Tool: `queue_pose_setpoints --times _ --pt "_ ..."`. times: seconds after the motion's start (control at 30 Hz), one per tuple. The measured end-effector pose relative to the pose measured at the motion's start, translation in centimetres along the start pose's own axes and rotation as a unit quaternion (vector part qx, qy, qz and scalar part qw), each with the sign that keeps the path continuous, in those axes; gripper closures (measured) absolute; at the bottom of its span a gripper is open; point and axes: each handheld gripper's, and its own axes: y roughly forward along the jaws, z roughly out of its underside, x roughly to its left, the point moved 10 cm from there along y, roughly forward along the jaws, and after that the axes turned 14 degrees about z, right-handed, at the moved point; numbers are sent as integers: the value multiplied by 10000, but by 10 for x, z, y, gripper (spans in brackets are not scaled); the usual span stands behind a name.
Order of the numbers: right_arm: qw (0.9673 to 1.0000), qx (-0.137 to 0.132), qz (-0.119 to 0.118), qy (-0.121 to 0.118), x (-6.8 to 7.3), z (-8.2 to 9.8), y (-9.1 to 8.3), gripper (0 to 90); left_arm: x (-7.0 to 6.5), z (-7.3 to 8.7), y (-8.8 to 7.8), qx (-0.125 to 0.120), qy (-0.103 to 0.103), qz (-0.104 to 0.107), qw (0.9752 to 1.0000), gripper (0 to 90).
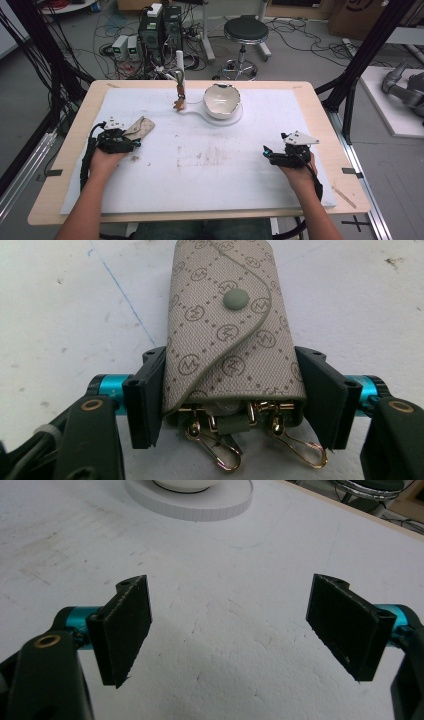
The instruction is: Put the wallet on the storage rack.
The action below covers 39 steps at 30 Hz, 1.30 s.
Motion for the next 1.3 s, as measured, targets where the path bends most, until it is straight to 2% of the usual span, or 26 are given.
queue_pose_setpoints --times 0.03,0.2,0.3,0.33,0.37,0.43,0.53,0.57,0.6,0.63,0.67,0.77,0.8,0.83,0.87,0.93,1.0,1.17,1.3 --pt "10000 -15 -6 4 -1 -1 2 186 -1 0 -3 4 -82 -17 10000 345" --pt "10000 -29 -16 9 2 -2 3 186 -4 -6 -12 -159 -8 -29 9999 350" --pt "10000 -10 -38 -15 3 -2 3 186 -12 -11 -18 -228 172 -16 9996 349" --pt "10000 -10 -38 -15 3 -2 3 186 -12 -11 -18 -228 172 -16 9996 349" --pt "10000 17 -34 23 3 -1 2 186 -17 -13 -21 -177 303 -12 9994 349" --pt "10000 -34 -59 66 4 -3 0 186 -25 -16 -23 -167 440 4 9989 349" --pt "9999 -60 -75 31 6 -4 -1 186 -32 -22 -26 -196 533 46 9984 348" --pt "10000 -63 -61 22 6 -4 -1 186 -42 -31 -28 -336 574 134 9977 347" --pt "10000 -63 -61 22 6 -4 -1 186 -42 -31 -28 -336 574 134 9977 347" --pt "9999 -41 -91 37 7 -3 0 186 -54 -40 -28 -355 718 251 9965 347" --pt "9999 -41 -91 37 7 -3 0 186 -54 -40 -28 -355 718 251 9965 347" --pt "9998 -66 -134 90 6 -4 -1 186 -73 -54 -27 -367 937 422 9940 347" --pt "9998 -81 -146 107 5 -5 -1 186 -85 -62 -25 -376 1078 495 9922 347" --pt "9997 -79 -156 157 5 -5 -1 186 -85 -62 -25 -376 1078 495 9922 347" --pt "9996 -83 -164 197 5 -5 -1 186 -94 -71 -24 -379 1213 552 9904 347" --pt "9996 -82 -151 227 4 -5 -1 186 -97 -76 -24 -387 1257 557 9898 348" --pt "9995 -67 -160 251 3 -4 0 186 -106 -92 -23 -469 1365 619 9876 348" --pt "9997 -40 -162 204 4 -4 1 186 -120 -116 -16 -568 1560 741 9833 348" --pt "9997 -38 -135 185 4 -4 2 186 -126 -127 -7 -567 1598 817 9821 348"
